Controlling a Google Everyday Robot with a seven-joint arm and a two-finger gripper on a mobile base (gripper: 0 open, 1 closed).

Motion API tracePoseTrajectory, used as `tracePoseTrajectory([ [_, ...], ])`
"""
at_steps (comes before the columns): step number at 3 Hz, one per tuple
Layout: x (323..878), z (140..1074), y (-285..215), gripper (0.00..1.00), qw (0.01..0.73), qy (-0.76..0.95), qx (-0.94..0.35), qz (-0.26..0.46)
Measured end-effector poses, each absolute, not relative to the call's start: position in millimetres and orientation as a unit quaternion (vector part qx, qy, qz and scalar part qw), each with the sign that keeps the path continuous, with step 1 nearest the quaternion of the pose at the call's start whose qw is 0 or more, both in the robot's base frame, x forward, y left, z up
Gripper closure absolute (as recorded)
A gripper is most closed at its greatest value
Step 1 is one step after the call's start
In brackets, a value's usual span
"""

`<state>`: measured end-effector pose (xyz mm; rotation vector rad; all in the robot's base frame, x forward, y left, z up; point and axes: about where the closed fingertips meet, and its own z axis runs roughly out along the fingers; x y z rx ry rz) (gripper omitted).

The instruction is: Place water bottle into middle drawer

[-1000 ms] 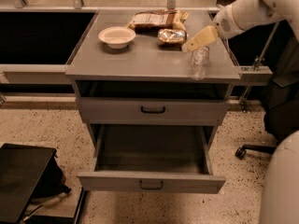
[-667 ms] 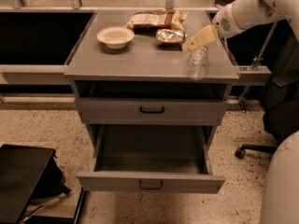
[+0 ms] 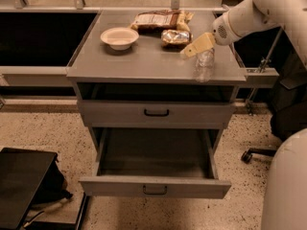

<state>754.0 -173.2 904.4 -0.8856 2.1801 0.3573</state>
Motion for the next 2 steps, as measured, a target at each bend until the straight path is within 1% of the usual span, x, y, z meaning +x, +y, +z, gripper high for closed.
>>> tracePoseTrajectory([
  [1, 754, 904, -173, 0.0, 0.371, 0.85, -0.345, 0.139],
  [2, 757, 889, -174, 0.0, 0.343, 0.862, -0.351, 0.129],
])
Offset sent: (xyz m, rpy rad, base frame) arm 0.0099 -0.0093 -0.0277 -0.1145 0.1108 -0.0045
